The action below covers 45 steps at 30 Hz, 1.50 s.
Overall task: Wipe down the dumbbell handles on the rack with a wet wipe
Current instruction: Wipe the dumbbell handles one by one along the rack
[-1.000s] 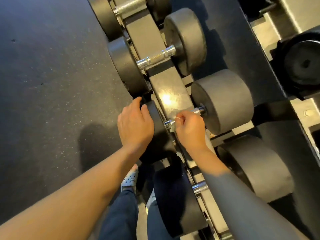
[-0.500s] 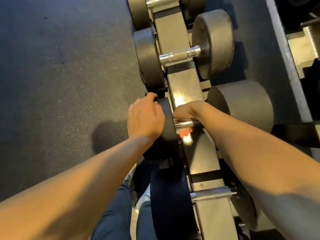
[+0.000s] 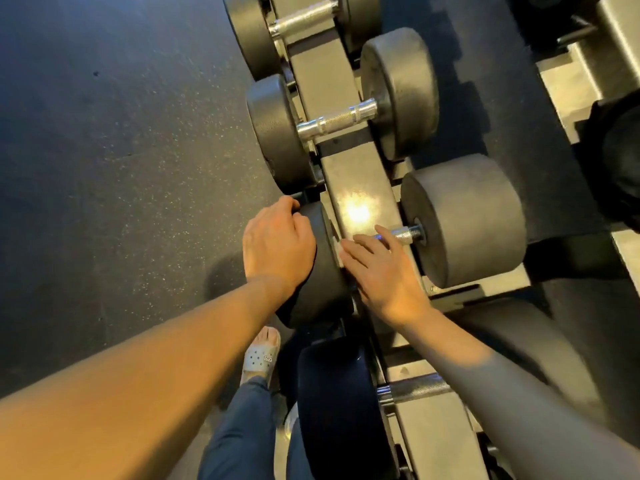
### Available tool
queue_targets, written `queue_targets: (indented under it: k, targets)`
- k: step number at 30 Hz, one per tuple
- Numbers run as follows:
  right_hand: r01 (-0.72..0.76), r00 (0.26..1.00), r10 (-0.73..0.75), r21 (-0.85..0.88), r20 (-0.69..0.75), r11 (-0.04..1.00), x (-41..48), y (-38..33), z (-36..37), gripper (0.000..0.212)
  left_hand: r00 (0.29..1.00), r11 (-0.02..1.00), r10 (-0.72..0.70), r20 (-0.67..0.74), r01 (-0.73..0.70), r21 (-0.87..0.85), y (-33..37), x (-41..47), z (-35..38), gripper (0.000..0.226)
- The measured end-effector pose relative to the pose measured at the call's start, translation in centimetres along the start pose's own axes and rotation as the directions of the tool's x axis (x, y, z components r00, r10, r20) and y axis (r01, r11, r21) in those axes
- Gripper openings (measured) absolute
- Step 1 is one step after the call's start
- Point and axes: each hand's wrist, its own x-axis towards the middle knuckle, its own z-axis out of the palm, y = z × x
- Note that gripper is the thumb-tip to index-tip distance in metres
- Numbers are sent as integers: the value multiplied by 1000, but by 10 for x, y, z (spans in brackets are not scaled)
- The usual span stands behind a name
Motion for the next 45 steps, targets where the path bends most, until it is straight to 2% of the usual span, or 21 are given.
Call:
queue_targets:
  k: [2, 4, 5, 6, 7, 9, 10, 11, 12, 15, 21, 25, 29, 31, 33, 34, 36, 40, 41, 42, 45]
  targets:
    - [-72, 986, 66, -31, -151, 997, 4, -1, 2, 24, 1000, 1000, -5, -5, 5, -2, -1, 1, 1, 32]
    - [-175, 932, 212, 148, -294, 973, 7, -7, 2, 3, 1000, 1000, -5, -1, 5, -12, 0, 1, 2, 31]
    - [-246, 885, 334, 284, -324, 927, 5, -14, 5, 6, 1000, 1000, -10, 4, 10, -13, -1, 1, 2, 30]
    - [-331, 814, 493, 452, -308, 828, 2, -25, 7, 9, 1000, 1000, -18, 8, 18, -12, -1, 2, 3, 28]
    - [-427, 706, 671, 620, -226, 658, 2, -38, 8, 10, 1000, 1000, -23, 8, 23, -12, -1, 2, 3, 27]
    - [-521, 442, 887, 844, 134, 132, 7, -59, 7, 11, 1000, 1000, -29, 8, 29, -6, -1, 3, 3, 26]
    - [-499, 339, 881, 857, 331, -130, 11, -66, 5, 11, 999, 999, -34, 8, 34, 1, -1, 3, 3, 25]
    - [-455, 283, 834, 831, 474, -318, 13, -71, 3, 11, 999, 999, -40, 12, 40, 7, 0, 3, 4, 24]
    - [-413, 256, 794, 805, 551, -426, 14, -71, 1, 11, 999, 999, -41, 14, 41, 10, 1, 2, 4, 23]
    - [-352, 252, 700, 737, 668, -577, 16, -63, -6, 14, 998, 998, -58, 16, 57, 23, 1, 3, 3, 18]
    - [-226, 218, 553, 593, 804, -773, 35, -37, 1, 23, 998, 999, -33, 48, 32, 27, 2, 5, 4, 12]
    - [-17, 187, 577, 590, 795, -807, 24, -56, -2, 11, 999, 1000, 6, 51, -7, 29, -4, 8, 5, 14]
    - [58, 181, 764, 768, 620, -638, 21, -72, -18, 7, 998, 999, 16, 55, -18, 30, -3, 7, 4, 15]
    - [101, 42, 845, 839, 533, -535, 28, -56, -22, 6, 998, 999, 21, 54, -23, 34, -3, 7, 4, 14]
    - [-118, -112, 926, 920, 362, -374, 32, -43, -24, 7, 998, 999, 21, 53, -23, 35, -4, 8, 5, 13]
    - [-226, -133, 956, 932, 260, -284, 32, -44, -21, 7, 998, 999, 23, 53, -25, 37, -5, 8, 5, 13]
    - [-335, -53, 989, 931, 137, -147, 30, -58, -11, 9, 998, 999, 32, 47, -34, 36, -5, 8, 6, 13]
    - [-569, 333, 937, 815, 109, 108, 17, -69, 8, 12, 998, 999, 35, 48, -37, 40, -6, 8, 7, 13]
    - [-593, 389, 918, 785, 81, 182, 15, -60, 5, 10, 998, 999, 36, 46, -37, 40, -6, 9, 7, 13]
    - [-595, 397, 917, 772, 39, 225, 13, -50, -2, 6, 998, 998, 37, 47, -39, 40, -6, 9, 8, 12]
    - [-609, 287, 955, 755, -78, 244, 16, -29, -15, 17, 998, 999, 35, 48, -37, 35, -6, 10, 8, 12]
